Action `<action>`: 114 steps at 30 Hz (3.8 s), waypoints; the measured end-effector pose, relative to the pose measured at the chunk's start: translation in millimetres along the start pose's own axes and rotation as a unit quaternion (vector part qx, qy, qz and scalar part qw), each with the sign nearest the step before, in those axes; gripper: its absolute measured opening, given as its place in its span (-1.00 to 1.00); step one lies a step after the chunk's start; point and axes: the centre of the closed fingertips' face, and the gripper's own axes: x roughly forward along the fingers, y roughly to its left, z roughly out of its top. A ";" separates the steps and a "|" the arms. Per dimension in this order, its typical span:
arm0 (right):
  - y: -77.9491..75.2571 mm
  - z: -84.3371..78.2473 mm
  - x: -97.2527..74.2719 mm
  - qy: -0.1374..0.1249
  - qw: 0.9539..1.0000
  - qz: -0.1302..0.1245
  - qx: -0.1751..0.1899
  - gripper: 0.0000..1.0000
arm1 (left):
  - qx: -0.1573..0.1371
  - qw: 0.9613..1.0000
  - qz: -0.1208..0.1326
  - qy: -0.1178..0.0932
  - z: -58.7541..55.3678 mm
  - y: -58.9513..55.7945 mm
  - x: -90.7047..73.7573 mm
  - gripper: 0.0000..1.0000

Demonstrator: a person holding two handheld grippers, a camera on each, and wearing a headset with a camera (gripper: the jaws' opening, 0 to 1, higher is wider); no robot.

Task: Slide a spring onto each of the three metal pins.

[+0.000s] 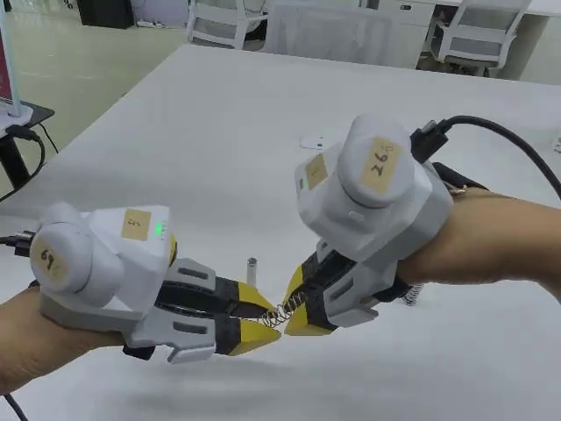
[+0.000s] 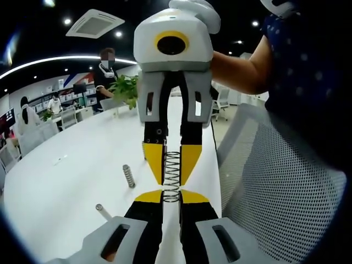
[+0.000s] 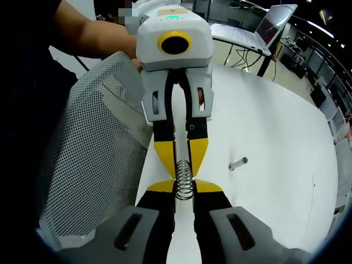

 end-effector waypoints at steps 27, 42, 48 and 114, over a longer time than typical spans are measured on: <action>-0.7 16.0 1.1 0.005 1.000 0.000 -0.015 -0.83 | -0.004 1.000 0.005 -0.005 -0.4 2.0 -1.6 -0.95; -2.1 14.8 3.4 0.012 1.000 0.000 -0.018 -0.83 | -0.017 1.000 0.009 0.001 -5.6 5.4 -2.9 -0.87; -2.4 14.2 3.7 0.014 1.000 0.001 -0.019 -0.83 | -0.025 1.000 0.013 0.002 -9.2 7.6 -5.2 -0.82; -53.4 -2.4 6.2 0.052 0.998 -0.012 -0.015 -0.83 | -0.122 0.982 0.142 -0.016 -40.1 24.4 -42.9 -0.11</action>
